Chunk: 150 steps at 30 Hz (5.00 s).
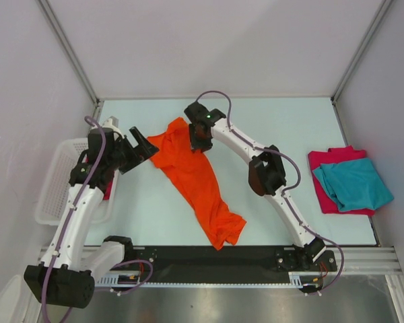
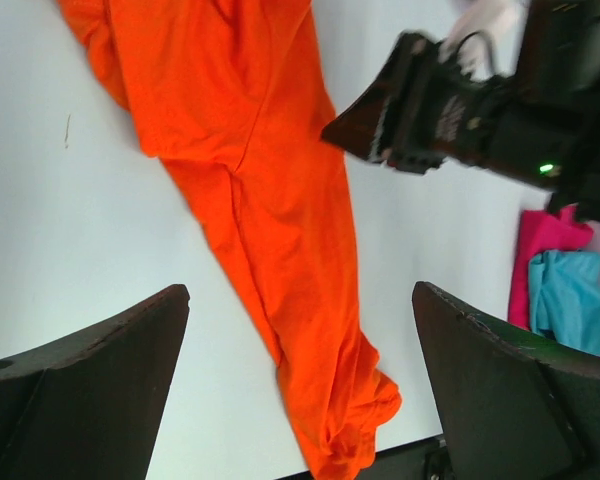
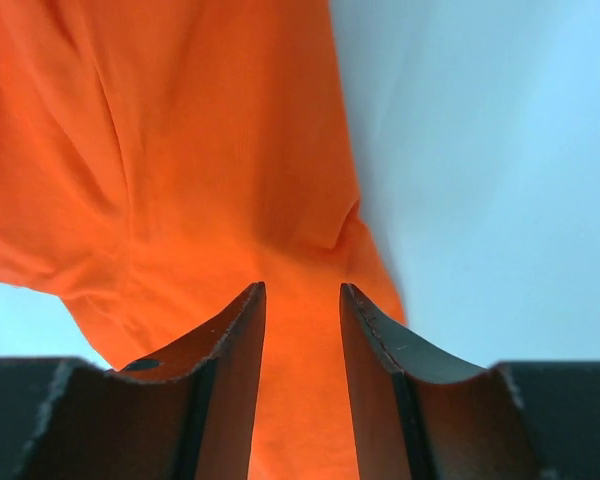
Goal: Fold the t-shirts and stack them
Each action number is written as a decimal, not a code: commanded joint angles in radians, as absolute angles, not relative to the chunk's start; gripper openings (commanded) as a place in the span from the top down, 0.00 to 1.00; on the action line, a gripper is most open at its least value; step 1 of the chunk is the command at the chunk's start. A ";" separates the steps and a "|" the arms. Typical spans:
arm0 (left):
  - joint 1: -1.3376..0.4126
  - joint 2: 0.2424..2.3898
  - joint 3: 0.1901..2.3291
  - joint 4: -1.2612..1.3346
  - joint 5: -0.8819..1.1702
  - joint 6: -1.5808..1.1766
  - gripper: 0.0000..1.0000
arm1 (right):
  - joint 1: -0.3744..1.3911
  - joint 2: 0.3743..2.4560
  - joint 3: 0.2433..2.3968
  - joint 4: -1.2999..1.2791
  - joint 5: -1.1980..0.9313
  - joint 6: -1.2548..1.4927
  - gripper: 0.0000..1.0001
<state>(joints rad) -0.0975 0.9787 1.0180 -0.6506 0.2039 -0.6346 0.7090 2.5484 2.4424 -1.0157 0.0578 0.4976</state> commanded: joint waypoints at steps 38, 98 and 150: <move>-0.138 1.140 0.999 -0.713 0.153 -0.419 0.00 | 0.578 2.784 2.471 -0.606 -0.505 0.520 0.64; -0.133 1.123 0.946 -0.687 0.152 -0.399 0.01 | 0.492 2.767 2.405 -0.555 -0.689 0.712 1.00; -0.120 1.031 0.833 -0.598 0.325 -0.434 0.00 | 0.469 1.781 1.291 -0.564 -0.084 0.600 0.59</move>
<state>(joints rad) -0.1230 1.0725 0.8555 -0.6601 0.2443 -0.4049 0.3836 1.8488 1.4521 -0.5781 -0.0746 0.5636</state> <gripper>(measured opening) 0.996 0.413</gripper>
